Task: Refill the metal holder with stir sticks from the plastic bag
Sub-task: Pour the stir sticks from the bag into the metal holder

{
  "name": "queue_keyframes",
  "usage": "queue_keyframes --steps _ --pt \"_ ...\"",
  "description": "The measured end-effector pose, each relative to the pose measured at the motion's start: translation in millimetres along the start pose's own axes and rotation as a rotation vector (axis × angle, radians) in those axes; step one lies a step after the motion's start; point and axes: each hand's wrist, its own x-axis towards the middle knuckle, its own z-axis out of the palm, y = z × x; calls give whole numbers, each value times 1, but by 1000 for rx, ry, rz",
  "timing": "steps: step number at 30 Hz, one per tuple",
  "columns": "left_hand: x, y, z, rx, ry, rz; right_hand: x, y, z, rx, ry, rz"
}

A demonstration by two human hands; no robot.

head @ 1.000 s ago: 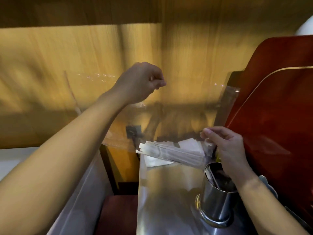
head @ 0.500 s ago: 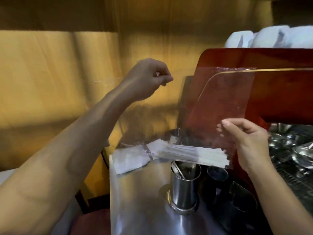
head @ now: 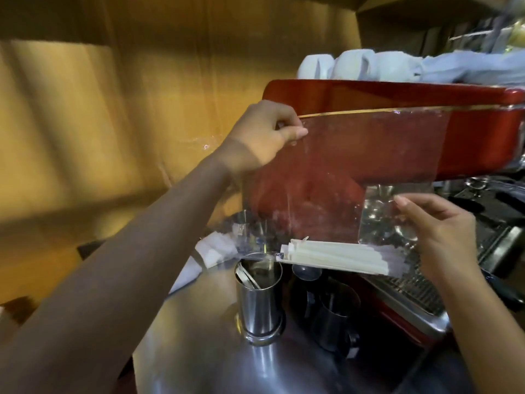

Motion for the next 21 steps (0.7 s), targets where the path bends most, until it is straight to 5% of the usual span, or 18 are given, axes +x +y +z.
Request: queue_keyframes --steps 21 --pt "-40 -38 8 -153 -39 -205 2 -14 7 -137 -160 -26"
